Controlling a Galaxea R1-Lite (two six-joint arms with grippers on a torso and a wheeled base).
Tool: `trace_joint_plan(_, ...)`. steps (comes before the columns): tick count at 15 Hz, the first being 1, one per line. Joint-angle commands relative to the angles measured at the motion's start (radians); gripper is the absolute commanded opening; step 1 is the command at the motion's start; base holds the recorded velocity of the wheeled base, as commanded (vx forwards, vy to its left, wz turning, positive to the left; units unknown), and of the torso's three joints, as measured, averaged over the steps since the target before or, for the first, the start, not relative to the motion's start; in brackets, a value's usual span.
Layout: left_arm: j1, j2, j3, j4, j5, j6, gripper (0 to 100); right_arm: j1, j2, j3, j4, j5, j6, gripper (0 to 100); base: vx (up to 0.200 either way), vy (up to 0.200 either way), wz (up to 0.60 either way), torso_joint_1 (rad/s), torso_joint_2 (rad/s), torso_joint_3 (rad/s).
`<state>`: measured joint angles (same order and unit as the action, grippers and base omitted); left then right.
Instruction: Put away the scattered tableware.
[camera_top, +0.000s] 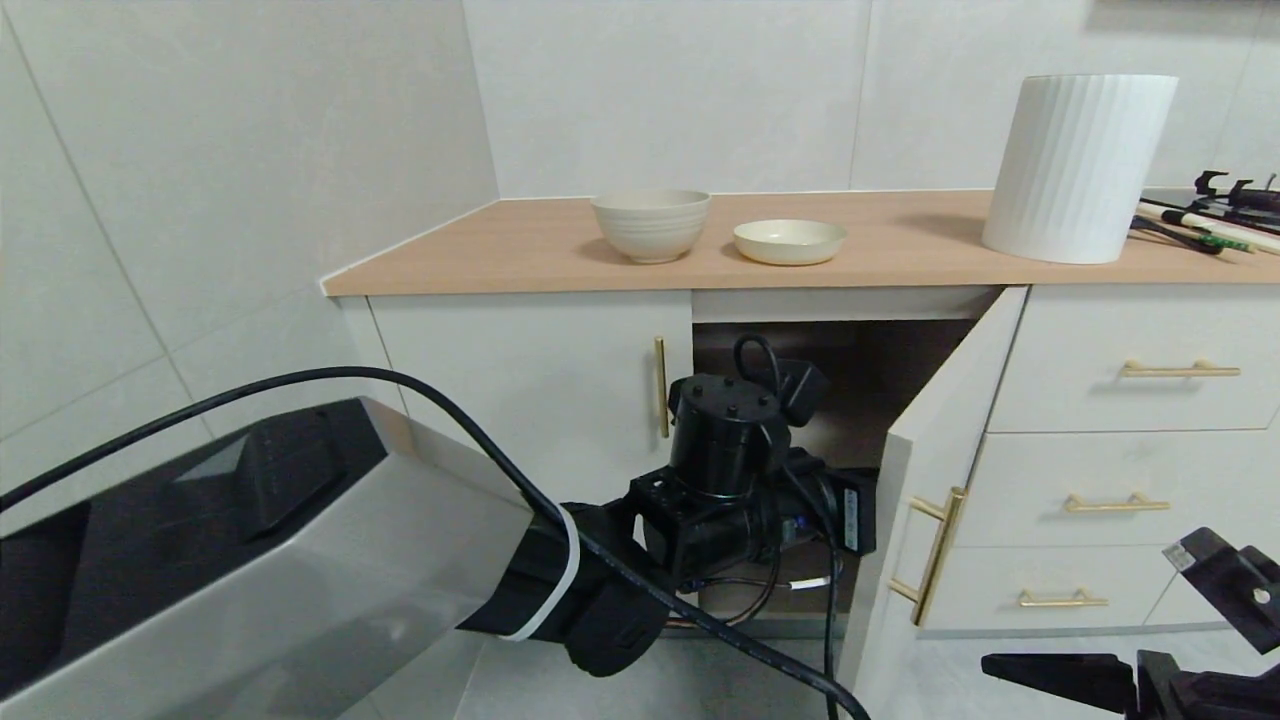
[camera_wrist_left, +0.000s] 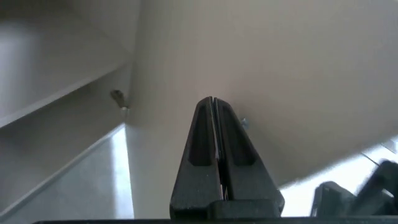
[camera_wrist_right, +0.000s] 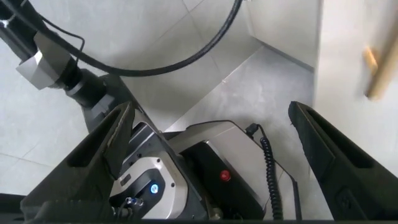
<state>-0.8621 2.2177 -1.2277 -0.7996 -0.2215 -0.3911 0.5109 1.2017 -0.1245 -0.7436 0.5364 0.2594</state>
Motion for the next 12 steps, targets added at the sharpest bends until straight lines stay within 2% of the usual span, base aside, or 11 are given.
trace_joint_plan(1, -0.015, 0.007, -0.013, 0.002, 0.002, 0.0, 0, 0.001, -0.001, 0.0, 0.0, 0.001, 0.0, 100, 0.0, 0.0, 0.0, 0.0, 0.0, 0.0)
trace_joint_plan(4, -0.034, 0.005, -0.019, 0.0, 0.004, 0.0, 0, 0.001, -0.004, 0.002, 0.0, 0.001, 0.0, 100, 0.0, 0.0, 0.0, 0.0, 0.0, 0.0)
trace_joint_plan(6, -0.078, -0.018, -0.018, -0.009, -0.001, -0.008, 0, 0.021, -0.054, 0.022, -0.002, 0.031, 0.001, 100, 0.0, 0.0, 0.0, 0.0, 0.0, 0.0)
trace_joint_plan(7, -0.124, -0.052, -0.01, -0.012, -0.013, -0.049, 0, 0.028, -0.114, 0.026, 0.0, 0.106, 0.001, 100, 0.0, 0.0, 0.0, 0.0, 0.0, 0.0)
trace_joint_plan(8, -0.167, -0.104, 0.014, -0.013, -0.064, -0.123, 0, 0.028, -0.166, 0.031, 0.006, 0.168, 0.003, 100, 0.0, 0.0, 0.0, 0.0, 0.0, 0.0)
trace_joint_plan(9, -0.183, -0.171, 0.07, -0.013, -0.174, -0.172, 0, 0.028, -0.202, 0.028, 0.026, 0.188, 0.003, 100, 0.0, 0.0, 0.0, 0.0, 0.0, 0.0)
trace_joint_plan(10, -0.178, -0.223, 0.128, -0.013, -0.299, -0.184, 0, 0.029, -0.22, 0.02, 0.052, 0.189, 0.003, 100, 0.0, 0.0, 0.0, 0.0, 0.0, 0.0)
trace_joint_plan(11, -0.136, -0.242, 0.148, -0.012, -0.326, -0.177, 0, 0.029, -0.225, 0.014, 0.07, 0.191, 0.003, 100, 0.0, 0.0, 0.0, 0.0, 0.0, 0.0)
trace_joint_plan(12, -0.098, -0.242, 0.154, -0.012, -0.289, -0.169, 0, 0.029, -0.223, 0.012, 0.073, 0.191, 0.003, 100, 0.0, 0.0, 0.0, 0.0, 0.0, 0.0)
